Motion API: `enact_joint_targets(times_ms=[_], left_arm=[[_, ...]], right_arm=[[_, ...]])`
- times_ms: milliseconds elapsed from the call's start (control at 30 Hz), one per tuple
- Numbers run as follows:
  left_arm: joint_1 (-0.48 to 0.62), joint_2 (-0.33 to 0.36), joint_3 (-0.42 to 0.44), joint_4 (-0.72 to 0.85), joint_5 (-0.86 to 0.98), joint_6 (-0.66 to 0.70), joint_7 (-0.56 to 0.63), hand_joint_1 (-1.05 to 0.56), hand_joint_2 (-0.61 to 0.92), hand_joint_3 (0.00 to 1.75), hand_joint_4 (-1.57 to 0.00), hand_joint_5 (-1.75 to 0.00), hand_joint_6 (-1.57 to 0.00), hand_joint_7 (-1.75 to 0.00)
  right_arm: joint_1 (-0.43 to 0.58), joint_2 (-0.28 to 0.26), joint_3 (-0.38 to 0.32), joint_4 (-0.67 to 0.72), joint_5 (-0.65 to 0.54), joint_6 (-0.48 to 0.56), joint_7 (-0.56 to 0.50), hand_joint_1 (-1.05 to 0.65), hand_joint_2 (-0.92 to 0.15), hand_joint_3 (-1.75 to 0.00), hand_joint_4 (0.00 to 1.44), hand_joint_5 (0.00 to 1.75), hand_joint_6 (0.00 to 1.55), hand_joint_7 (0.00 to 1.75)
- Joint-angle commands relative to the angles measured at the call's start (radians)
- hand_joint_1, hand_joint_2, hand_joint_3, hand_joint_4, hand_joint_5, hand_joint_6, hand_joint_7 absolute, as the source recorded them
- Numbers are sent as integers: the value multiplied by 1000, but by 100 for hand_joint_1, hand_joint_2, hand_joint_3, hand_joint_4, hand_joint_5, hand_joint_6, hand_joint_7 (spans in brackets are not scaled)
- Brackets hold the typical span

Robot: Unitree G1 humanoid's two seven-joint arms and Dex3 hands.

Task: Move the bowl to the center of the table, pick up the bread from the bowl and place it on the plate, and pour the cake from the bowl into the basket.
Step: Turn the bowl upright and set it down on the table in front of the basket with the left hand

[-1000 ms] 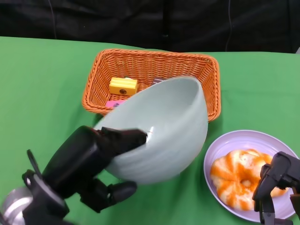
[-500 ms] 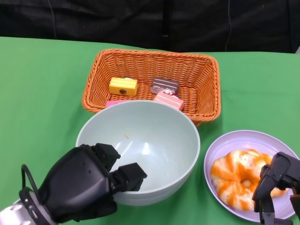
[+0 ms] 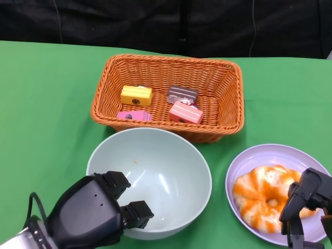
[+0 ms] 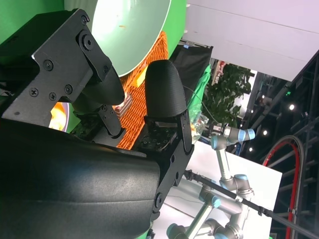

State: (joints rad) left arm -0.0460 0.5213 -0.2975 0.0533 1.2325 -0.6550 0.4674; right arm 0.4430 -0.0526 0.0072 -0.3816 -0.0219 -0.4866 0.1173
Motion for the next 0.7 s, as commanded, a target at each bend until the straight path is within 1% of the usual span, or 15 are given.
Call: enact_joint_targets(times_ms=[33,67,100,133,167,200,267,333,400,467,500,533,600,633,700], left_arm=[[-1,18,-44,30,28,116,-142,-35,76,32,-91,-172,-90,-105],[1,18,-53,24,19,140,-181,-36,83,20,-88,-167,-92,-94],[4,18,-62,23,4,157,-209,-37,87,12,-88,-159,-93,-84],[8,19,-69,17,-9,174,-245,-34,90,7,-89,-133,-95,-67],[10,21,-76,12,-20,187,-269,-33,91,8,-88,-123,-94,-58],[11,22,-82,11,-28,196,-282,-32,92,9,-88,-117,-94,-54],[14,27,-94,-3,-40,216,-313,-33,92,10,-78,-118,-90,-47],[19,30,-101,-28,-53,239,-358,-35,92,12,-75,-101,-86,-40],[23,33,-106,-50,-64,257,-396,-36,92,13,-75,-84,-84,-29],[24,37,-111,-60,-71,268,-410,-36,92,13,-75,-80,-84,-26],[31,40,-110,-87,-88,279,-456,-36,92,13,-75,-79,-84,-26],[38,44,-108,-114,-104,288,-494,-40,92,15,-62,-71,-71,-17],[57,50,-100,-163,-137,299,-538,-46,92,18,-49,-63,-60,-9],[70,51,-90,-192,-166,307,-562,-47,92,18,-47,-62,-58,-8],[98,44,-64,-250,-248,330,-618,-60,92,19,-40,-55,-52,-4]], right_arm=[[2,-10,-1,-17,-4,8,-3,12,-37,-162,92,175,76,163],[2,-9,-1,-17,-5,8,-4,12,-37,-162,92,175,76,163],[2,-10,-2,-17,-8,7,-5,12,-37,-162,92,175,76,163],[3,-10,-2,-16,-9,5,-5,12,-37,-162,92,175,76,163],[3,-11,-2,-16,-10,4,-4,12,-37,-161,92,175,76,163],[4,-11,-2,-15,-10,3,-4,12,-36,-161,92,175,76,163],[4,-14,-2,-14,-4,3,0,12,-37,-161,92,175,76,163],[5,-16,-1,-15,1,5,4,11,-37,-161,92,175,76,164],[6,-16,-1,-18,4,9,6,11,-37,-160,92,175,76,164],[6,-16,-1,-18,4,9,7,10,-37,-160,92,175,76,164],[7,-16,-1,-21,2,10,6,10,-37,-160,92,175,76,164],[8,-16,-1,-25,1,12,6,10,-37,-160,91,175,75,164],[9,-18,-1,-27,4,11,9,10,-36,-160,91,175,75,164],[9,-22,1,-28,13,13,16,10,-36,-160,91,175,75,164],[9,-31,5,-31,28,19,30,9,-37,-159,91,175,75,165]])
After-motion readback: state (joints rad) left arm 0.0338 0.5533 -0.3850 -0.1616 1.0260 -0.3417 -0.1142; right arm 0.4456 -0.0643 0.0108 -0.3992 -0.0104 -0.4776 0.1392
